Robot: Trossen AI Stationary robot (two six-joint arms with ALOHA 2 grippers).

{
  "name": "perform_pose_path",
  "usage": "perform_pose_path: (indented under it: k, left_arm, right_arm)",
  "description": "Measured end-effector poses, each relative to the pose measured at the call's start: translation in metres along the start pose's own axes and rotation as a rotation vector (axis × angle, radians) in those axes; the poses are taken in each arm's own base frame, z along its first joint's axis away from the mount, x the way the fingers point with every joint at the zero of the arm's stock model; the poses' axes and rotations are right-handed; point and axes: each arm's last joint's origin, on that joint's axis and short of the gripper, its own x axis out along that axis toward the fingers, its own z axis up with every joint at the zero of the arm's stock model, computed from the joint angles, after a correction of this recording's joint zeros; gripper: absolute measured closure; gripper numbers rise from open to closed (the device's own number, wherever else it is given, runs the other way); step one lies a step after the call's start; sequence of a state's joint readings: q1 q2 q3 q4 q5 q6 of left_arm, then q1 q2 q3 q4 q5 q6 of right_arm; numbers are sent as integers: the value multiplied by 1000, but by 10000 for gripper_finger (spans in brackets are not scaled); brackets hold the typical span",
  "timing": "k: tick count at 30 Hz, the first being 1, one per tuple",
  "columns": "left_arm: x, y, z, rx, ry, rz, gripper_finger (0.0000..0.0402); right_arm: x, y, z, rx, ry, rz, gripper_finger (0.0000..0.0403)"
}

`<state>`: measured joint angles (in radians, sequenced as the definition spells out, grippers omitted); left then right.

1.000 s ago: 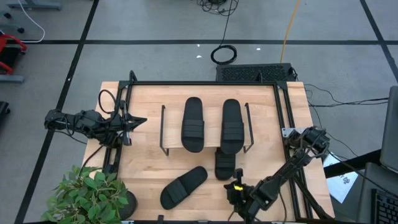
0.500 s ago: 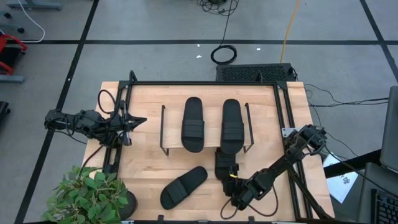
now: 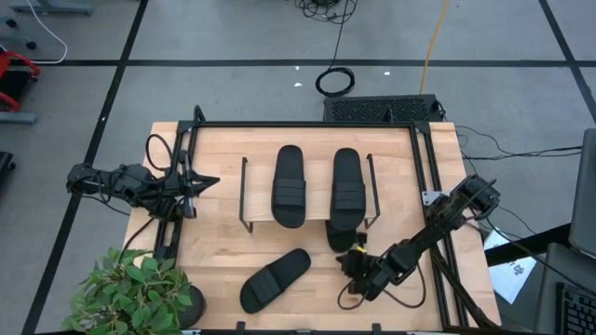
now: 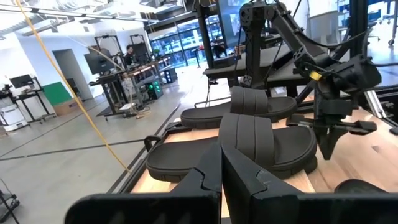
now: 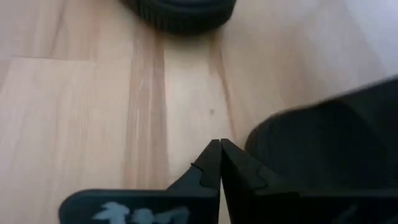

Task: Pick and place slides into the shelf
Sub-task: Put the right black slide under the shelf, then put the black slide under the shelf

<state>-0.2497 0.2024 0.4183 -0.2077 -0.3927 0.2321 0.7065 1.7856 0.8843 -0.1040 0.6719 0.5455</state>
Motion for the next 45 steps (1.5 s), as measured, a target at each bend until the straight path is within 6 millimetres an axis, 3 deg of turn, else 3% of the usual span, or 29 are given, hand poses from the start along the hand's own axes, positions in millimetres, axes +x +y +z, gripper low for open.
perform_pose_path:
  k: [9,21,31,38,41,45]
  left_arm:
    - [0,0,0,6,-2,-8,394]
    - [0,0,0,2,-2,-9,394]
    - [-1,-4,5,91,-88,-163,394]
    - [-1,-4,6,121,-101,-167,394]
    - [-1,-4,6,138,-107,-162,394]
    - [-1,-4,8,183,-125,-155,394]
  right_arm:
    - [-9,4,16,-61,-122,167,403]
    - [-28,-16,23,-110,-158,-42,403]
    - [-72,-17,47,-176,-293,222,403]
    - [-79,-9,51,-178,-292,542,403]
    - [-85,-8,53,-207,-336,535,403]
    - [-115,-21,68,-240,-486,554,403]
